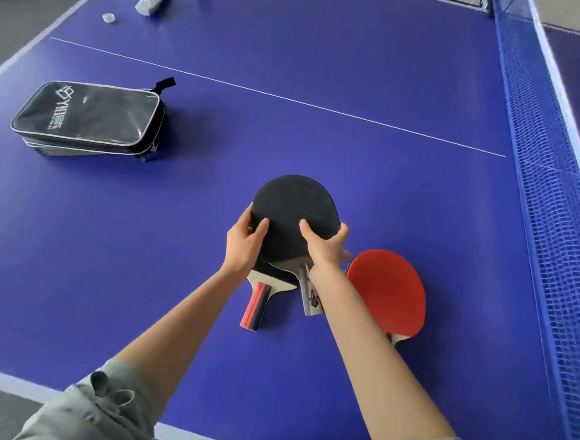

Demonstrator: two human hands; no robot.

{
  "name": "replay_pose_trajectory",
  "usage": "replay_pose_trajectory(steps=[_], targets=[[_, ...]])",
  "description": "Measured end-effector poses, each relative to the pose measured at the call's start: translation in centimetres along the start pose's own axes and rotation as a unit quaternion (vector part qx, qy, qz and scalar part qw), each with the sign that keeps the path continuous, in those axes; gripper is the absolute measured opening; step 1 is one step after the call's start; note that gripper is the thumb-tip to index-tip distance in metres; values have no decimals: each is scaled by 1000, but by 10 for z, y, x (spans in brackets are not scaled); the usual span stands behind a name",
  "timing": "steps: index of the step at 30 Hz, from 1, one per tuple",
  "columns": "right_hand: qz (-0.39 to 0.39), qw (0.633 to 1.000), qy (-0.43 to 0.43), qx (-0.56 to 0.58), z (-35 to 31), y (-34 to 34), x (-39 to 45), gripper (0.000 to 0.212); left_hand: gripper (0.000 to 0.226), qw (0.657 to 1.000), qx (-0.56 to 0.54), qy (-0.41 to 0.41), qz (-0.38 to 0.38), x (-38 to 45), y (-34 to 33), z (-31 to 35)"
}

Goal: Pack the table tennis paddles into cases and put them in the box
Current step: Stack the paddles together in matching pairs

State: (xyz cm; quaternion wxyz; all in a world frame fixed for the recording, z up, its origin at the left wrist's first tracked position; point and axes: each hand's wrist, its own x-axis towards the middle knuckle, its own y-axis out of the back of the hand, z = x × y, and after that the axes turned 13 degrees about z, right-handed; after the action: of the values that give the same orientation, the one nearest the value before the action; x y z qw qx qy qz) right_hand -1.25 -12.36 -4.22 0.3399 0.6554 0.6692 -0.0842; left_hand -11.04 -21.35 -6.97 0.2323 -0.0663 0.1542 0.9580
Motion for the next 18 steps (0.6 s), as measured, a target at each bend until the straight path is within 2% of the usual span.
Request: replay_pose_trajectory(steps=[3, 5, 11, 15, 18], targets=[[20, 997, -71, 1, 19, -7, -3, 57, 34, 998, 61, -11, 19, 12, 3, -2], [16, 997, -77, -14, 30, -9, -4, 51, 37, 996, 89, 2, 21, 15, 6, -8], [-39, 996, 18, -84, 53, 5, -5, 35, 36, 993, 116, 21, 23, 27, 17, -24], [-30, 986, 76, -145, 58, 11, -4, 40, 34, 990, 141, 4, 0, 36, 18, -29], [-34, 981, 92, -169, 60, 10, -4, 44, 34, 984, 173, -39, 4, 35, 15, -29]])
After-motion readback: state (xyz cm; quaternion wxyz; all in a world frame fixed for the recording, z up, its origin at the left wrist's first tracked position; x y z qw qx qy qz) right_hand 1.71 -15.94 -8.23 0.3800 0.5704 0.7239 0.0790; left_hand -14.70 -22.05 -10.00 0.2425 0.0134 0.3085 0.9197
